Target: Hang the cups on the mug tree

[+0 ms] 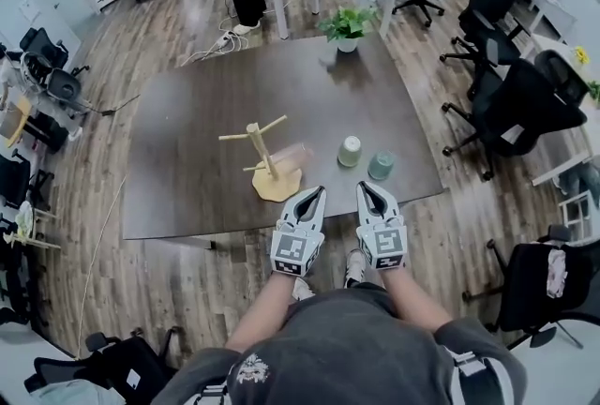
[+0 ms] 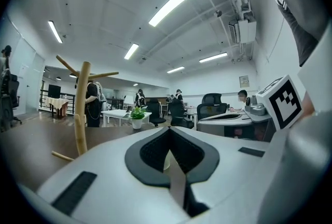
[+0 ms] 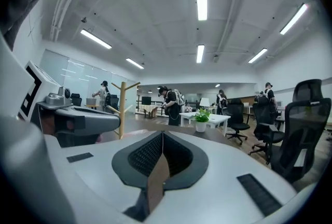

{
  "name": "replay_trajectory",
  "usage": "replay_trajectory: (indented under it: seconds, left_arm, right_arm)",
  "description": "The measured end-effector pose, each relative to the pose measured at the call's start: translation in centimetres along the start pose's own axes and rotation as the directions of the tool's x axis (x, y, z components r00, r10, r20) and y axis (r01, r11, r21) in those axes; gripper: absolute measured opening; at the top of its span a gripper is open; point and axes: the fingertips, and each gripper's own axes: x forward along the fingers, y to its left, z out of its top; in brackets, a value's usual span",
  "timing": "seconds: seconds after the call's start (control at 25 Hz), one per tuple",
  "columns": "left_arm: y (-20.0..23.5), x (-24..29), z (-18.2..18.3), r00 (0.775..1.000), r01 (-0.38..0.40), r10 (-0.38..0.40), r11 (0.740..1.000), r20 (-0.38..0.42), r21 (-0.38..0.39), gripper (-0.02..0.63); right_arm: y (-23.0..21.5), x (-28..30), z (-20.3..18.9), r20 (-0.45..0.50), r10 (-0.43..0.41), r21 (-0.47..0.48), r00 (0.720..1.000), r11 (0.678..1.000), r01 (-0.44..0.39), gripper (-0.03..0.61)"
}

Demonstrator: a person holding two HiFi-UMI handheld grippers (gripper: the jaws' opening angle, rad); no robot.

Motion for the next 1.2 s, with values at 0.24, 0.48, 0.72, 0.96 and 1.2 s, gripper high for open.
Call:
replay_trajectory:
  seconds: [0.24,0.48,0.72,0.96,1.2]
  left_arm:
    - [-2.7,3.5,-0.6,0.999,0.034,-0.034,0.999,-0.022,0.002,0.006]
    - [-4.3,6.6,-1.1,0.998,0.047,-0.047,0.999,-0.029,0.007,0.006]
    - [-5.0,9.2,-1.9,0.997,0.026,-0.024,0.999,-0.067,0.032,0.006]
    - [-5.0,11.6,-2.8,0.996,-0.001,0.003,1.000,-0.084,0.025,0.007]
    - [-5.3,13.3,-4.6,0.991,0.017,-0.013,0.999,-0.134,0.032,0.006]
  right_arm:
    - [-3.4,-1.0,-1.3,-0.020,-0.023,0.036,1.000,0.999,0.024,0.028]
    - [-6.7,-1.2,-3.2,-0.046,-0.044,0.022,0.998,0.999,0.045,0.028]
    - [-9.1,-0.9,-3.4,-0.062,-0.025,0.006,0.998,1.000,0.025,0.028]
    - [-10.8,0.7,-5.2,-0.078,0.010,0.001,0.997,1.000,-0.010,0.028]
    - [-12.0,2.2,-8.5,-0.152,0.052,0.056,0.987,0.997,-0.044,0.161]
